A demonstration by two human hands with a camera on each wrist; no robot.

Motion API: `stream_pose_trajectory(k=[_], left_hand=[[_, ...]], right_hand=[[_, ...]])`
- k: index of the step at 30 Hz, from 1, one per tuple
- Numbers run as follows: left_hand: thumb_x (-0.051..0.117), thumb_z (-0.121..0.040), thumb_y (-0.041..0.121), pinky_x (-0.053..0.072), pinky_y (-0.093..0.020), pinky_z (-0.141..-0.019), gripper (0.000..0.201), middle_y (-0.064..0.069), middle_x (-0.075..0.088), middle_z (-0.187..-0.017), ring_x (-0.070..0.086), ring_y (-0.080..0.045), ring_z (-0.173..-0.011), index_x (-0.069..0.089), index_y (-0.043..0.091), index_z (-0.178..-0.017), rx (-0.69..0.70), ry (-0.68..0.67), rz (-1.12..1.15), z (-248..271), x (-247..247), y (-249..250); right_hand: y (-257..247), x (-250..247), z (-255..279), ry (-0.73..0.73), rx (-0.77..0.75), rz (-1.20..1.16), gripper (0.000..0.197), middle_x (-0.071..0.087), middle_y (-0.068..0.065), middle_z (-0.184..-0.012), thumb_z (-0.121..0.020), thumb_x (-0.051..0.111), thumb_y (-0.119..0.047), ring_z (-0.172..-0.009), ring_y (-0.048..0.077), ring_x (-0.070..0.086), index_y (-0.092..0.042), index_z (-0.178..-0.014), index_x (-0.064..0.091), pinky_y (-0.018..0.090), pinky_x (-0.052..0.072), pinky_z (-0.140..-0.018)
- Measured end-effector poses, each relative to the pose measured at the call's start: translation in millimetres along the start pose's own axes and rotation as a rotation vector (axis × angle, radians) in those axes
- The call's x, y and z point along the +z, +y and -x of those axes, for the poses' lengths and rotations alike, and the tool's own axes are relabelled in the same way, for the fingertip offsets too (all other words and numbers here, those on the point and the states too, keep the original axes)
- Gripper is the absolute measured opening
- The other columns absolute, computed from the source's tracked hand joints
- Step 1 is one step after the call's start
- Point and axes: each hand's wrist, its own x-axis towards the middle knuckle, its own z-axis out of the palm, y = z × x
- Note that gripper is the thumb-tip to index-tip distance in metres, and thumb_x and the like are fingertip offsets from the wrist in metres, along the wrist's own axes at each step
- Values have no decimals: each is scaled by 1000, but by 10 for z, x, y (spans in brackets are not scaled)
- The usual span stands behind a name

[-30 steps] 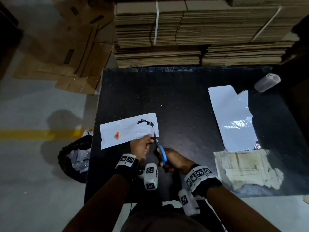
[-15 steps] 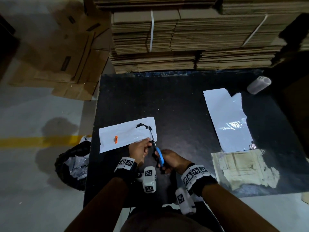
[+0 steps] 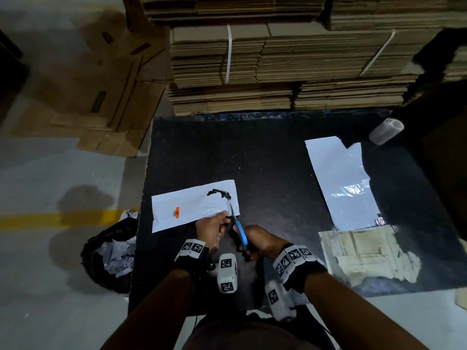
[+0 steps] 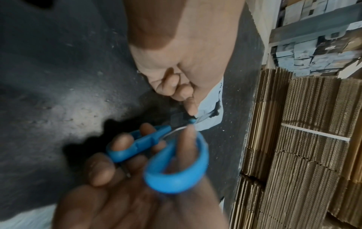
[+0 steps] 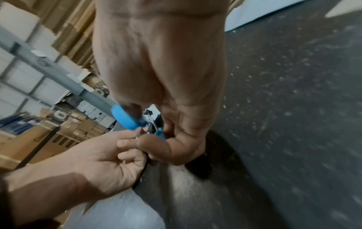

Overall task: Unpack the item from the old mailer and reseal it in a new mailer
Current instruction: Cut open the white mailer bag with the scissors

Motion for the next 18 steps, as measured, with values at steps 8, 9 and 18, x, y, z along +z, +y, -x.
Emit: stream_pose_trajectory(k=[8,9,18], left_hand=[[72,-82,10,26,-16,-34,11,-2,62,-52,38,-7,-32,65,4,-75,10,-17,-8,-38,-15,-24],[72,-81,11,26,-17,-34,12,-3,62,-53,38,-8,-33,64,5,-74,11,-13,-10,-45,-16,-29],[72,-81,10,28,-18,-36,14,-8,63,-59,40,-11,-37,64,6,-71,14,-2,-12,-73,-25,-42]], right_hand=[[21,31,-95,30,-29,-6,32,55,10,-61,-93,55,-40,-32,14,45,-12,-78,57,20,37,-42],[9,29,-90,25,-21,-14,33,54,10,-61,-92,55,-41,-32,13,45,-12,-75,57,19,36,-41],[-52,22,-125,8,-36,-26,33,52,5,-55,-93,53,-41,-34,13,41,-11,-83,59,18,32,-41]])
